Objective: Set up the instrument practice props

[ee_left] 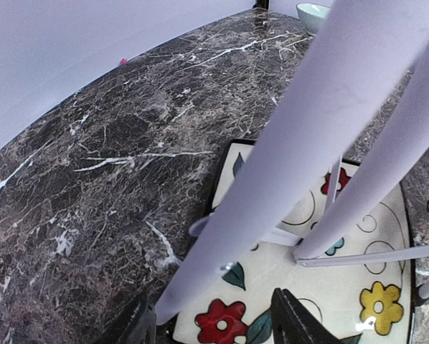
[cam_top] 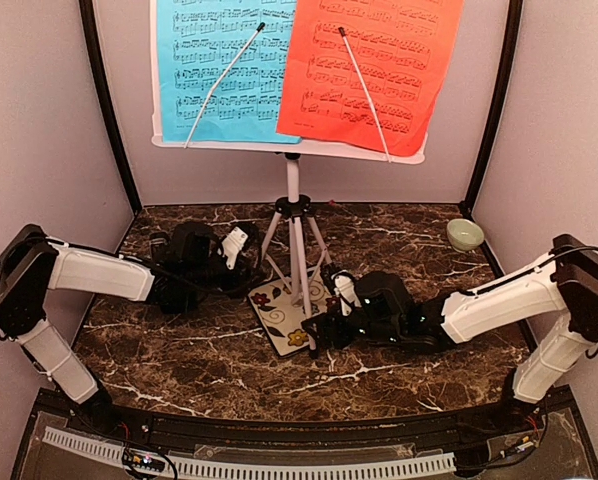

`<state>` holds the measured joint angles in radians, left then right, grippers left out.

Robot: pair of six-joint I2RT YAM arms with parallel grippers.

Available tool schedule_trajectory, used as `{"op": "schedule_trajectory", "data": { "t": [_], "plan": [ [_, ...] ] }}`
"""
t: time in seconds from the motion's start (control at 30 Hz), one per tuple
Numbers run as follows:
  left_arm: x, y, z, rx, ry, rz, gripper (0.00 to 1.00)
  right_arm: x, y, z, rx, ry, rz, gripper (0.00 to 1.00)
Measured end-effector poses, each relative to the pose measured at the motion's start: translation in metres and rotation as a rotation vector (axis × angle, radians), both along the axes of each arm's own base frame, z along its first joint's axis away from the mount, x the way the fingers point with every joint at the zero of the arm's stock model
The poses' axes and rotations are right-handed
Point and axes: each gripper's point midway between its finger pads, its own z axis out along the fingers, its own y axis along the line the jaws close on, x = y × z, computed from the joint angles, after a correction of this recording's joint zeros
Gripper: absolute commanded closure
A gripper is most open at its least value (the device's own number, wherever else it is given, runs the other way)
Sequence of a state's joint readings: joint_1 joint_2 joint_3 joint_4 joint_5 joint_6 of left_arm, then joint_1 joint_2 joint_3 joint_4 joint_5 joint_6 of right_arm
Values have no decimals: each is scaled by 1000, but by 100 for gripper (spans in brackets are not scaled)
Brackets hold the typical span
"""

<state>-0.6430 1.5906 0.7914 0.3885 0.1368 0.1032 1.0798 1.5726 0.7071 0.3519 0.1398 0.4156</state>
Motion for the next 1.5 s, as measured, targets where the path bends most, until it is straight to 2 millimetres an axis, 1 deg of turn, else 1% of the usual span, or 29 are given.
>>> {"op": "schedule_trajectory", "data": {
  "t": [0.13, 0.23, 0.37, 0.43, 0.53, 0.6, 0.63, 0.7, 0.83, 0.9, 1.0, 1.07, 1.13, 1.27, 1.5],
  "plan": [
    [14, -4, -5, 33, -38, 5, 49, 12, 16, -12, -4, 7, -4, 26],
    [25, -6, -4, 50, -71, 12, 55, 19, 23, -16, 2, 9, -15, 34],
    [34, -9, -7, 67, -96, 14, 69, 25, 26, -21, 4, 14, -28, 54],
    [35, -9, -9, 73, -100, 14, 76, 23, 28, -21, 4, 14, -19, 65],
    [35, -9, -10, 64, -90, 18, 87, 20, 31, -20, 41, 59, -26, 83],
    [35, -9, -9, 65, -94, 18, 94, 22, 29, -18, 54, 66, -46, 97],
    [36, -9, -9, 60, -91, 22, 96, 25, 26, -18, 43, 49, -52, 100],
    [37, -9, -9, 58, -92, 29, 100, 29, 20, -18, 33, 36, -73, 100],
    [35, -11, -10, 62, -99, 24, 100, 30, 5, -18, 13, 16, -85, 100],
    [33, -14, -10, 60, -100, 14, 100, 28, -4, -16, 0, 5, -87, 100],
    [31, -19, -10, 69, -121, -13, 100, 27, -24, -12, -32, -20, -92, 100],
    [29, -26, -10, 67, -129, -38, 100, 28, -31, -10, -40, -29, -97, 100],
    [29, -32, -11, 62, -136, -55, 100, 33, -42, -8, -57, -47, -105, 100],
    [36, -43, -10, 56, -156, -81, 100, 41, -58, -8, -79, -70, -115, 100],
    [49, -57, -10, 54, -188, -109, 100, 63, -79, -6, -122, -122, -125, 100]
  ]
}}
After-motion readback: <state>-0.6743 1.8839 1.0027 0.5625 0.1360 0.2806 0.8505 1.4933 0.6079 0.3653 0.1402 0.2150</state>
